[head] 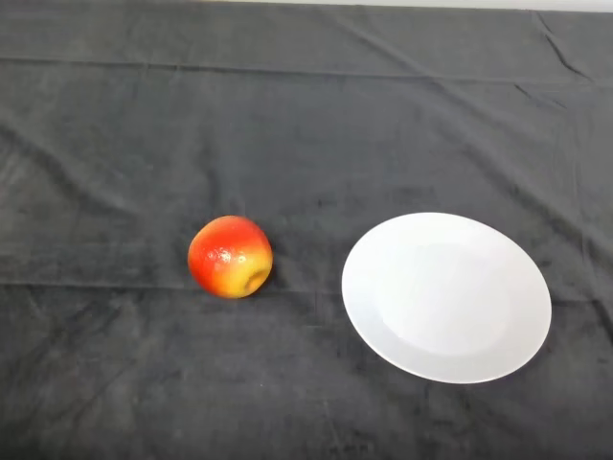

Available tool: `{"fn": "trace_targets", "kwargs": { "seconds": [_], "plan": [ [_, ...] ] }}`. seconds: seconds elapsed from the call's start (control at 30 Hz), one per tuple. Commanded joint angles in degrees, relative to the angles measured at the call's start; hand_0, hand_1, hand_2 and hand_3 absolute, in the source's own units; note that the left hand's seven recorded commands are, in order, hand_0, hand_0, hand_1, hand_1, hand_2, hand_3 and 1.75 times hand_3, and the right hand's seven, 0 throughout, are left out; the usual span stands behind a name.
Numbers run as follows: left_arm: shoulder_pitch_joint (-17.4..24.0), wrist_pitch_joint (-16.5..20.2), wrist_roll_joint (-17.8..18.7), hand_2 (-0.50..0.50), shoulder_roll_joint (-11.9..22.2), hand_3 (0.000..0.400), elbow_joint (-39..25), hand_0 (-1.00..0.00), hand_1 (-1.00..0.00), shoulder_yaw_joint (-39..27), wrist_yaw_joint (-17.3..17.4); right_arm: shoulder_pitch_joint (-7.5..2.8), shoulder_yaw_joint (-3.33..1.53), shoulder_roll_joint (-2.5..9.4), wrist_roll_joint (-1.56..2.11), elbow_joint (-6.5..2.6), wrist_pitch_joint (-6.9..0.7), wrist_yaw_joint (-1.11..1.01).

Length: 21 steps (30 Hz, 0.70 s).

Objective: Move the apple to the plate

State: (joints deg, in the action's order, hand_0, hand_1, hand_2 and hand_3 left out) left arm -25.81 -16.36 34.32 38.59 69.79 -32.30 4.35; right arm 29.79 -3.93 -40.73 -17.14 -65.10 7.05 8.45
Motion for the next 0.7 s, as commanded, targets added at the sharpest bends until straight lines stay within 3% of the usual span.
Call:
{"fn": "trace_targets", "kwargs": {
  "seconds": [0.03,0.7],
  "plan": [
    [-0.22,0.79,-2.1,0.0,-1.3,0.0,-2.58,0.0,0.0,-0.07,0.22,-4.23,-1.45,2.61,-1.25,-2.01,-0.41,-0.56],
    [-2.96,-0.47,-9.61,0.0,-2.56,0.0,-4.53,0.0,0.0,5.29,-0.21,-4.32,-1.43,2.61,-1.22,-1.83,-0.49,-0.58]
  ]
}}
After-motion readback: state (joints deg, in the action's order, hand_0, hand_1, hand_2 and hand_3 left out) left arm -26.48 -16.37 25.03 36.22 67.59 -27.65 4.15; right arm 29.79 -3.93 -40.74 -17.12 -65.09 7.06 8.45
